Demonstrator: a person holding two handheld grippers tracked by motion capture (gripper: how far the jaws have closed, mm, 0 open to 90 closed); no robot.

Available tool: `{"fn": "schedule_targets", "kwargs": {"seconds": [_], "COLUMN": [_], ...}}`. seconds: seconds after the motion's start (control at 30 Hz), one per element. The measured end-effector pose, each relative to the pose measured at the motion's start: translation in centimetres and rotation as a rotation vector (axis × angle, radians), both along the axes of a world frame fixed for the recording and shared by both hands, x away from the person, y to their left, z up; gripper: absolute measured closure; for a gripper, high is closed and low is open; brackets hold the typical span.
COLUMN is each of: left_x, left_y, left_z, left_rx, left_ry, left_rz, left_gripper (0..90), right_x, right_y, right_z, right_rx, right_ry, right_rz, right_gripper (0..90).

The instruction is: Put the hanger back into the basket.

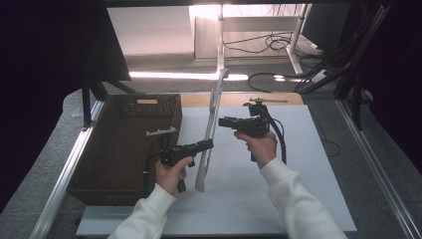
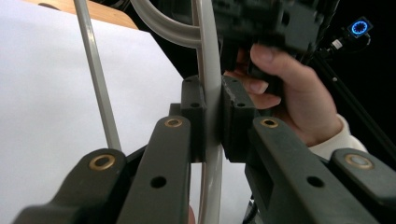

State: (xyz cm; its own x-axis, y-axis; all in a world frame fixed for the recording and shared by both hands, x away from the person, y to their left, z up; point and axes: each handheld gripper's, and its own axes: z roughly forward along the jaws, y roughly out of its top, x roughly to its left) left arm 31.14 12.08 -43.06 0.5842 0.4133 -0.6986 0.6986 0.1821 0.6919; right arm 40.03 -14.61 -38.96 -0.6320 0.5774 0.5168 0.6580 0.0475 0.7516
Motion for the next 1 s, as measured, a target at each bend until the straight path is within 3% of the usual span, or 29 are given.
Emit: {"fn": "schedule_targets", "kwargs": {"seconds": [0.23, 0.4, 0.57, 0.8, 1.0], "left_x": [-0.3, -0.6, -0.8, -0.9, -0.8], "left_y": [1.2, 2.2, 3.1, 4.7, 6.2], "left_z": [1.2, 1.9, 2.9, 4.2, 5.0], "left_rx": [0.026, 0.049, 0.079, 0.093, 0.118], "left_ry": [-0.007, -0.019, -0.04, -0.054, -0.059], "left_rz": [-0.033, -0.057, -0.083, -0.112, -0.099], "left_gripper": [81.6, 81.6, 81.6, 81.6, 81.6], "right_x": [-2.1, -3.6, -4.5, -5.3, -5.4], "right_y": [-3.2, -5.1, -6.0, -6.5, -6.8], "right_z": [-0.9, -2.2, -3.1, -4.5, -5.6], "right_rx": [-0.043, -0.135, -0.191, -0.229, -0.282], "right_ry": [-0.048, -0.071, -0.076, -0.062, -0.059], "right_rz": [-0.023, -0.024, -0.023, -0.018, -0.031], "right_gripper": [54.4, 45.3, 43.2, 41.7, 34.2]}}
